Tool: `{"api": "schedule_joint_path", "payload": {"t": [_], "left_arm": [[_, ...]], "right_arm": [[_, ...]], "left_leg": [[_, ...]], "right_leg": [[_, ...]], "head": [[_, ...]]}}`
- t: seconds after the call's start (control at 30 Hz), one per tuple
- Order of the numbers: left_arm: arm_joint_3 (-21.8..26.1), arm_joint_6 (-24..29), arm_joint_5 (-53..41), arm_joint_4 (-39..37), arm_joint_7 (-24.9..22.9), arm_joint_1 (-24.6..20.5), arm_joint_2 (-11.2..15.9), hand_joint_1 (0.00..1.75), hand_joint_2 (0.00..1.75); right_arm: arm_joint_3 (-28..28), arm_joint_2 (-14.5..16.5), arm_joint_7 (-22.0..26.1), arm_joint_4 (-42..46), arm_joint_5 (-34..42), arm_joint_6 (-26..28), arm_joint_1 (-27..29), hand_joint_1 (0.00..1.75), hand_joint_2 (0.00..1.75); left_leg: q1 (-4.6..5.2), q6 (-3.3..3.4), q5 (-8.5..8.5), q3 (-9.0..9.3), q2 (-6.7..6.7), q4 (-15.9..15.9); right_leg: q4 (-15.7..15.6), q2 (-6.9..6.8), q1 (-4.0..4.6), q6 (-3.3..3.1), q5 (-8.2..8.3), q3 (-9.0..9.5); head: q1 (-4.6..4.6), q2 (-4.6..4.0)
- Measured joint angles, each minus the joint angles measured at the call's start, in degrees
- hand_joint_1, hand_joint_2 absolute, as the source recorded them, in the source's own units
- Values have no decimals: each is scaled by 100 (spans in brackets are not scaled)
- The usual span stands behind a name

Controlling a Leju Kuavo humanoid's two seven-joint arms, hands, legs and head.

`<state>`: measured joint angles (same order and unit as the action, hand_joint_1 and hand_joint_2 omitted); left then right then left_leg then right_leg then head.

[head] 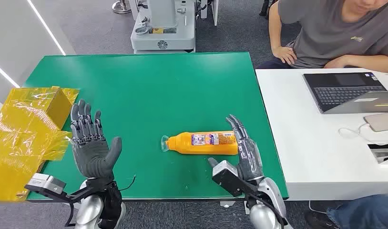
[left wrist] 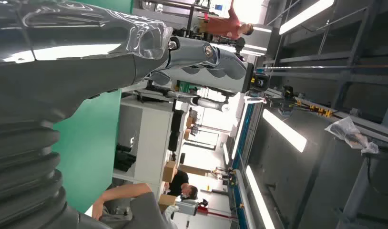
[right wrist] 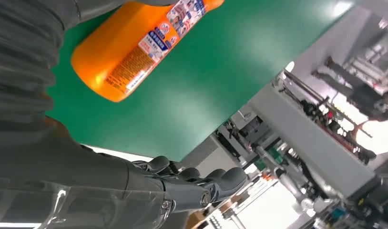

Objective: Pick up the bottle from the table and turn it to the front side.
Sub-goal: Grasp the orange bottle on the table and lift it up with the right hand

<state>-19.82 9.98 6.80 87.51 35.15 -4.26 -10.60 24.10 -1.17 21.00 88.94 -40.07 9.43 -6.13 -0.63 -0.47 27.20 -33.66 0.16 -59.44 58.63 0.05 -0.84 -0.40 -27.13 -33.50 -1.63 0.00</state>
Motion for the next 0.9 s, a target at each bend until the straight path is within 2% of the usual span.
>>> {"api": "schedule_joint_path", "payload": {"t": [0.1,0.27,0.5,0.67,0.9], "left_arm": [[0,-61,6,-55,0,-61,0,0,175],[0,-200,96,-187,-11,-224,5,0,175],[0,-299,145,-313,-41,-344,4,0,175],[-2,-313,223,-389,-84,-415,9,0,175],[-24,-309,297,-478,-95,-482,50,0,175]], "right_arm": [[-4,-164,-82,-211,-68,-349,-383,0,175],[143,-596,-160,-1189,106,-1579,-1766,0,175],[796,-783,-190,-2655,204,-2705,-3200,0,175],[1371,-808,-68,-3549,344,-3075,-3730,0,175],[1988,-852,37,-4284,648,-3277,-3952,0,175]], "left_leg": [[0,0,0,-1,1,0],[0,8,-12,-1,1,-3],[-1,7,-16,-3,-4,-2],[-1,7,-16,-5,-8,-2],[0,7,-16,-6,-9,-2]], "right_leg": [[0,0,0,1,2,-1],[1,1,0,3,10,-1],[3,-3,1,2,12,-4],[2,-6,1,2,12,-4],[1,-7,1,3,12,-4]], "head": [[1,0],[-1,0],[-1,0],[-1,0],[0,0]]}}
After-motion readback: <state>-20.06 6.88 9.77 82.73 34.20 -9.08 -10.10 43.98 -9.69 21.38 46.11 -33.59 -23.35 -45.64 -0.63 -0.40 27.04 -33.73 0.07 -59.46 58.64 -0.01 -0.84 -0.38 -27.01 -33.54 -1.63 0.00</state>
